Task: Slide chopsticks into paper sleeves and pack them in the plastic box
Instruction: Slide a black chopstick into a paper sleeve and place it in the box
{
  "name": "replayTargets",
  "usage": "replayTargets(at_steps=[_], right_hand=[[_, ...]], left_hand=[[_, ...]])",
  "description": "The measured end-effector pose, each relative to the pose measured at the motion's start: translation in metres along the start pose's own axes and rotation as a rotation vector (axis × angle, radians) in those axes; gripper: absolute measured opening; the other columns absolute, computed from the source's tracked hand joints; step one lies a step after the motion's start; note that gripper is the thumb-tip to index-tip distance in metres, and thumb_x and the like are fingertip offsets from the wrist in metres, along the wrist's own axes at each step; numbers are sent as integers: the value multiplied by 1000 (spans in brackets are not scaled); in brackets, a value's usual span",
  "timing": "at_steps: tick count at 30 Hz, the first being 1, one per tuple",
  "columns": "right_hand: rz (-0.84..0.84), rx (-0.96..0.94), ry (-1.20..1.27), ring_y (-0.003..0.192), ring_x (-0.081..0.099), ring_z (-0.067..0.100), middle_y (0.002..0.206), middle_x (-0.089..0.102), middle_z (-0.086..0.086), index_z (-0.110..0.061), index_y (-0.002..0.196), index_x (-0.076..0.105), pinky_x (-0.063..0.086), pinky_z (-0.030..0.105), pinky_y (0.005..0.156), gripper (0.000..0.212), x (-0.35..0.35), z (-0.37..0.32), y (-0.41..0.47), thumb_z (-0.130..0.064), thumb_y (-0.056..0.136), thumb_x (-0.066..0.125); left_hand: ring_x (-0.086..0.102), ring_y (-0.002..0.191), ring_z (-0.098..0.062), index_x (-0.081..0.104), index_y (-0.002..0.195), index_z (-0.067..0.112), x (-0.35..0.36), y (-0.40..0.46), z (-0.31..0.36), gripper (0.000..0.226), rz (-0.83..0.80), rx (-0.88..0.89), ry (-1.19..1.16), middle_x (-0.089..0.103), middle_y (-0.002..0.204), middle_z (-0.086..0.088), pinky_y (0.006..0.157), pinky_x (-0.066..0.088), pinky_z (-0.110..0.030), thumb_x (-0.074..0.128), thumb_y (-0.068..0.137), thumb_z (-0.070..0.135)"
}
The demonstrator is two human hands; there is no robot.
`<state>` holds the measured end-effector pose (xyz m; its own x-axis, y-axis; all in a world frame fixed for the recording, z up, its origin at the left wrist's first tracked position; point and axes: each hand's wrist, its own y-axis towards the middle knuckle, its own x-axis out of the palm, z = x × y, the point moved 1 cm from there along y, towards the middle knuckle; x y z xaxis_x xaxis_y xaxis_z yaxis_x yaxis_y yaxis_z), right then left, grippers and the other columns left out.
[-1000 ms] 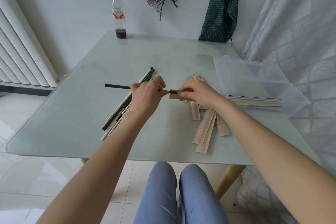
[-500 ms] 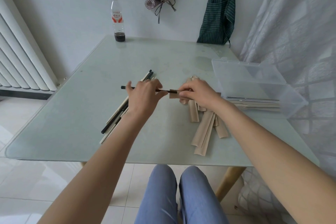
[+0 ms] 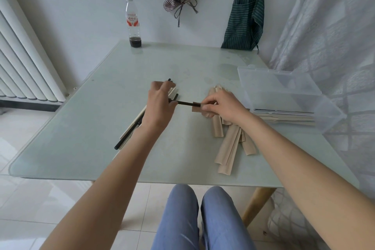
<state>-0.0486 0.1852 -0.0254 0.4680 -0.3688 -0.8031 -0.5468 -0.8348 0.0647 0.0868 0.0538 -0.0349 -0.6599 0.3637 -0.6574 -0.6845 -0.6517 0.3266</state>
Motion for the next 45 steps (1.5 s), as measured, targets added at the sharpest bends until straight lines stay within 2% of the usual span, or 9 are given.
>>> replayTargets(at_steps=[3,6,11,20,27,32,36,40,45], right_hand=[[60,40,-32,59,64,13,74,70,5,-14,82,70,54,34,81,11,3,2,3,-12,85,60],[104,76,0,45,58,-2,76,67,1,-13,85,70,52,27,74,13,5,2,6,-12,88,58],[136,116,126,39,56,-4,74,65,4,-8,92,69,43,7,44,12,8,1,10,-10,89,57],[124,156,177,38,56,-4,81,65,8,-2,97,67,43,6,43,14,11,5,10,-9,90,57],[123,169,229,38,55,-3,76,63,8,-3,97,67,41,7,40,14,11,2,6,-8,91,56],[104,177,211,41,56,-2,75,64,5,-5,97,67,42,7,42,14,12,2,5,-10,91,55],[142,195,173,41,57,0,81,67,10,-7,96,67,46,12,48,14,8,5,5,-12,92,55],[194,192,152,36,53,-6,75,64,5,-3,92,66,38,4,48,14,3,7,2,-10,91,54],[205,189,188,54,60,11,77,66,5,-5,94,66,36,2,46,13,-2,6,-2,-10,91,55]], left_hand=[[42,117,-31,54,122,8,3,-4,-13,35,29,-113,75,44,123,-14,97,33,-28,57,87,3],[47,111,-37,61,114,6,13,-7,-28,26,-110,-188,248,51,119,-18,93,40,-39,56,88,6],[53,94,-38,60,81,0,22,-7,-30,9,-166,-199,406,57,101,-20,70,37,-37,52,80,-3],[55,100,-37,52,92,3,27,-8,-18,10,-211,-229,540,57,108,-19,68,34,-35,52,86,-3],[50,80,-28,35,66,8,24,-12,-8,29,-281,-299,573,56,93,-10,69,36,-33,54,85,-4],[58,99,-35,55,100,-3,24,-15,-4,16,-359,-241,543,58,105,-16,74,43,-36,48,86,-7],[59,96,-36,49,106,-9,27,-11,2,17,-276,-251,279,60,104,-20,71,44,-34,44,90,-6],[54,70,-29,56,92,-2,25,-6,7,18,-201,-199,97,65,89,-16,64,47,-37,39,85,-4],[57,91,-28,66,109,13,12,-10,24,23,-31,18,184,57,106,-6,66,44,-34,46,97,15]])
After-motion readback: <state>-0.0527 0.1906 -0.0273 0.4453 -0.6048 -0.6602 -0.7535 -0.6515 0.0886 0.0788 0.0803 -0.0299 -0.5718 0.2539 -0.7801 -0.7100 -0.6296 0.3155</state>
